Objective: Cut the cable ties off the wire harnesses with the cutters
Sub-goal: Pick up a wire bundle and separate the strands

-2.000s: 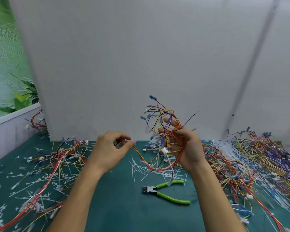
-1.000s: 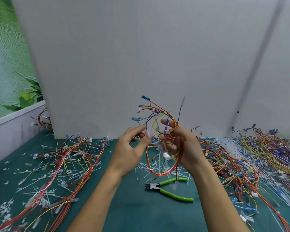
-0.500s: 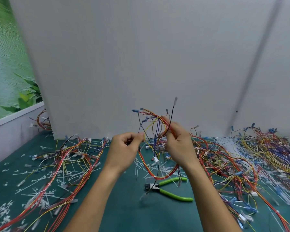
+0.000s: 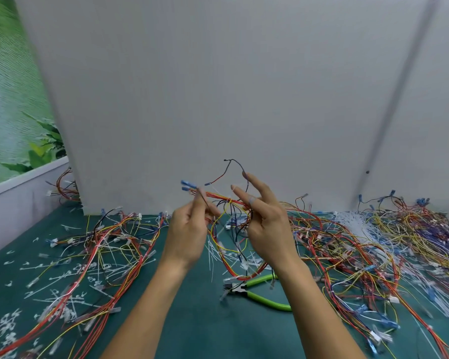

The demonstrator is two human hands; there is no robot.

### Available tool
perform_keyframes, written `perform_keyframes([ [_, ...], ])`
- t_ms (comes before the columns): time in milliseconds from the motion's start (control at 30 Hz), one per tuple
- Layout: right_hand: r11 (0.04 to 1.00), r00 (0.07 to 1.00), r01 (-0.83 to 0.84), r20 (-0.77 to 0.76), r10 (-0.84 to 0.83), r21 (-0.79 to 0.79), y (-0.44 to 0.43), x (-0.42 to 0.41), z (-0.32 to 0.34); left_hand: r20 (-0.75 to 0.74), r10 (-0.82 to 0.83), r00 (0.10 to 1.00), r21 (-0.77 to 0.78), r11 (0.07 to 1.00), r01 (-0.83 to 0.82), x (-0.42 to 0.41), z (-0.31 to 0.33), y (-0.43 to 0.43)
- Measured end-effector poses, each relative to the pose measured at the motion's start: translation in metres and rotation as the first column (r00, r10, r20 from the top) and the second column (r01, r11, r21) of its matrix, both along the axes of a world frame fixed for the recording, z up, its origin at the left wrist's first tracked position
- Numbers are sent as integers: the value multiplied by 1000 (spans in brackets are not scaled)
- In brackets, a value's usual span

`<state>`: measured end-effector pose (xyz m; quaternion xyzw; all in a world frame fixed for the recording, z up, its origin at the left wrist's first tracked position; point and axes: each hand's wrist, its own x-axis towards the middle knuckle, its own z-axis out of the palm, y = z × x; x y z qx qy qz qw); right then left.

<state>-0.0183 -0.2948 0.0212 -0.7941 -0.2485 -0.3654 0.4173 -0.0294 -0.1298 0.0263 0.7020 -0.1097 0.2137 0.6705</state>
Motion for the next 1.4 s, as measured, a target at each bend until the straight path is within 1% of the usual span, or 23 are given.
perform_keyframes([
  [67,999,1000,-13,17,13,-35,4,0,-1,12,-61,998,51,997,60,-3,0,-5],
  [133,998,999,-30,31,32,-61,7,-1,-2,39,-87,995,78,993,83,-5,-1,-9],
  [300,993,998,-61,14,62,-98,8,-2,-2,100,-50,994,-56,997,56,-9,5,-13],
  [433,995,996,-83,-32,82,-53,7,-4,-1,120,-13,993,-62,998,20,-6,2,-13],
  [500,993,990,-117,-79,116,2,6,-5,0,111,-32,993,-69,997,40,-5,0,-11],
  [600,966,951,-218,-192,242,139,7,-10,5,122,-64,990,-106,991,78,-3,-1,-8],
  [667,921,894,-297,-265,361,252,7,-13,8,145,-68,987,-87,993,81,-4,0,-7],
  [733,848,819,-356,-306,485,391,5,-14,11,162,-64,985,-56,996,74,-6,3,-6],
  [800,809,788,-342,-323,524,478,5,-17,16,170,-73,983,-40,996,81,-10,6,-6],
  [867,808,803,-284,-333,495,517,8,-19,18,175,-76,982,-26,996,82,-12,8,-7],
  [967,818,824,-218,-349,447,532,15,-18,17,173,-54,983,-18,998,57,-13,8,-9],
  [1067,794,809,-214,-353,470,569,19,-17,15,186,-42,982,27,999,38,-12,6,-9],
  [1133,798,826,-229,-323,462,557,19,-17,15,171,-33,985,25,999,29,-13,6,-8],
  [1233,858,887,-207,-280,367,470,21,-15,12,100,-46,994,-24,999,48,-14,7,-11],
  [1300,891,916,-200,-245,317,408,22,-15,10,29,-75,997,-94,993,77,-15,9,-14],
  [1400,924,942,-213,-185,281,316,22,-15,10,-159,-98,982,-218,974,62,-14,12,-15],
])
